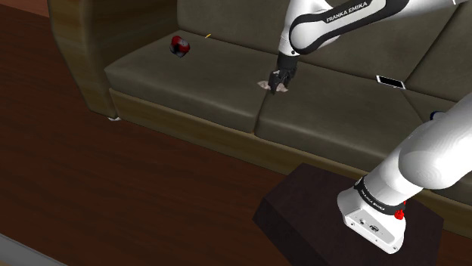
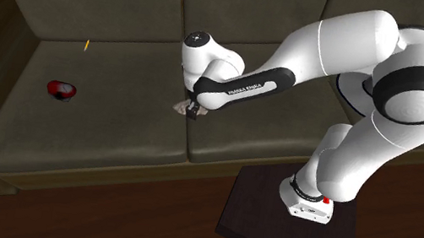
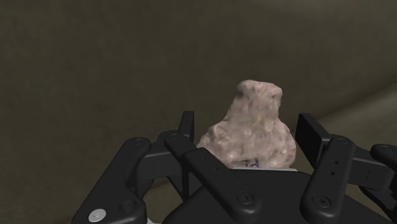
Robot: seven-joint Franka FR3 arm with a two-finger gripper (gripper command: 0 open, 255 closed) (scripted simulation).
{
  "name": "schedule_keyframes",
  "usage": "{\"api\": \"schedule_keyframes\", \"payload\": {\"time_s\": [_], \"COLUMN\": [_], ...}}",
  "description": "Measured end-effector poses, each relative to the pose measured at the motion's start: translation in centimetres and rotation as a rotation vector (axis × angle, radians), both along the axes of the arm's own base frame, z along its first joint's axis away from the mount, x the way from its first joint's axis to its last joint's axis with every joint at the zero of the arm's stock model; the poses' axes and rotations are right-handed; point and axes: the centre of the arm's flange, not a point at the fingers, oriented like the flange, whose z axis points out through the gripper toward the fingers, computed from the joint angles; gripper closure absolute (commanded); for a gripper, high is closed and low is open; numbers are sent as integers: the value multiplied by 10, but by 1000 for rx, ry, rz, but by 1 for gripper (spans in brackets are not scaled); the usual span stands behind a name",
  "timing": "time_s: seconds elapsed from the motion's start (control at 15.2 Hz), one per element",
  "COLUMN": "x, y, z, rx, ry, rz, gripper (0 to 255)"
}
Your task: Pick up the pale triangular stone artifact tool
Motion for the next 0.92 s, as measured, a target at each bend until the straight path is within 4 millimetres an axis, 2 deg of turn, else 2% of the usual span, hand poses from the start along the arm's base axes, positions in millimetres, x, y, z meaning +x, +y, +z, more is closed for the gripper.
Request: {"api": "schedule_keyframes", "payload": {"time_s": [0.92], "x": [0], "y": [0], "z": [71], "rx": [0], "ry": [-2], "rz": [0], "gripper": [255]}}
